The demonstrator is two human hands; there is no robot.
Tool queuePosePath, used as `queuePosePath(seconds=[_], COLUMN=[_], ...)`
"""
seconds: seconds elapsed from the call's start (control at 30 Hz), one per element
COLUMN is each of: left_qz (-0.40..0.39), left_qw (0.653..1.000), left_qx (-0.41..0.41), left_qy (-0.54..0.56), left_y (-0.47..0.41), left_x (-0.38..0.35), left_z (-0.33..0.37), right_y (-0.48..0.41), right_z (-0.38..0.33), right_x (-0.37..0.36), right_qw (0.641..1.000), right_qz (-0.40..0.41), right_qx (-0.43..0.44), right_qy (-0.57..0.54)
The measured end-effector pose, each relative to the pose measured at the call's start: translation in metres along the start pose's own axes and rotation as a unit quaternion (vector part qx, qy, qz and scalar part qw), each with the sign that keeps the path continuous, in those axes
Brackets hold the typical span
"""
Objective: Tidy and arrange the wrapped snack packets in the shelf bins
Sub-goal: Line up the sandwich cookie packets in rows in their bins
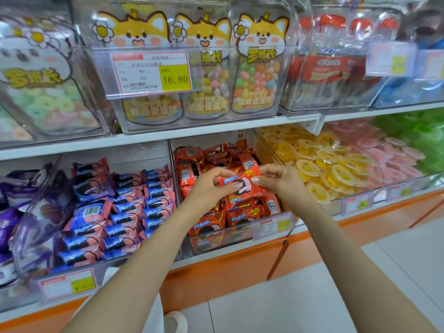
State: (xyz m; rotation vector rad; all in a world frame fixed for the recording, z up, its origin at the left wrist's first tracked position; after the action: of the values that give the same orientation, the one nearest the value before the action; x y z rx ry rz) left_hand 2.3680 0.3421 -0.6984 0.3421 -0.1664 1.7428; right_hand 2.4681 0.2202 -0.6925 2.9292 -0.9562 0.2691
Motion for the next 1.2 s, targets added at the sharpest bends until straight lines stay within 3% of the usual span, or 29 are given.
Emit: queuePosePath(seconds=[0.2, 0.27, 0.33, 0.4, 0.5, 0.6, 0.7, 0.8, 0.9, 1.0, 1.07, 1.13, 1.2], left_qz=[0.050, 0.085, 0.114, 0.145, 0.183, 0.200, 0.202, 0.206, 0.207, 0.198, 0.212, 0.239, 0.261], left_qw=[0.998, 0.995, 0.992, 0.983, 0.961, 0.951, 0.948, 0.939, 0.931, 0.936, 0.937, 0.934, 0.930], left_qx=[0.015, 0.017, 0.011, -0.001, -0.006, -0.001, 0.002, 0.006, 0.040, 0.056, 0.057, 0.061, 0.064], left_qy=[-0.029, -0.054, -0.057, -0.115, -0.208, -0.238, -0.247, -0.276, -0.298, -0.286, -0.273, -0.258, -0.249], left_y=[0.003, 0.007, 0.010, 0.014, 0.018, 0.019, 0.021, 0.021, 0.020, 0.019, 0.023, 0.028, 0.032], left_x=[0.018, 0.033, 0.044, 0.051, 0.055, 0.061, 0.066, 0.067, 0.071, 0.073, 0.077, 0.083, 0.088], left_z=[-0.007, -0.009, -0.009, -0.003, 0.004, 0.003, 0.003, 0.006, 0.005, 0.002, 0.001, 0.001, 0.001], right_y=[-0.009, -0.012, -0.019, -0.038, -0.067, -0.080, -0.085, -0.080, -0.063, -0.047, -0.037, -0.028, -0.025], right_z=[0.016, 0.013, 0.002, -0.001, 0.020, 0.030, 0.019, -0.002, -0.021, -0.008, 0.009, 0.017, 0.025], right_x=[0.007, 0.021, 0.025, 0.013, -0.005, -0.008, -0.004, 0.005, 0.012, 0.014, 0.014, 0.012, 0.000], right_qw=[0.998, 0.990, 0.959, 0.921, 0.849, 0.792, 0.821, 0.876, 0.940, 0.987, 0.994, 0.993, 0.995], right_qz=[0.045, 0.098, 0.129, 0.093, 0.004, -0.037, -0.034, -0.006, 0.041, 0.045, 0.049, 0.042, -0.004], right_qx=[-0.013, 0.006, 0.023, 0.027, -0.053, -0.108, -0.094, -0.041, 0.019, -0.006, -0.051, -0.082, -0.093], right_qy=[0.033, 0.106, 0.251, 0.377, 0.525, 0.600, 0.562, 0.481, 0.337, 0.155, 0.081, 0.077, 0.047])
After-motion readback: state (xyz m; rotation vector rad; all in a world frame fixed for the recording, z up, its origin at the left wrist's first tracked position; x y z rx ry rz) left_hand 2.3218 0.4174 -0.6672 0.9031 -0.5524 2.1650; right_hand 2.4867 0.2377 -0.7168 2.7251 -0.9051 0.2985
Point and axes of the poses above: each hand's wrist, its own y-axis away from the middle knuckle, its own x-axis out of the back of the hand, z = x × y, the point moved 10 cm from there along -y, towards the middle knuckle, and after that the axes turned 14 degrees about -z, right-handed, at the moved point
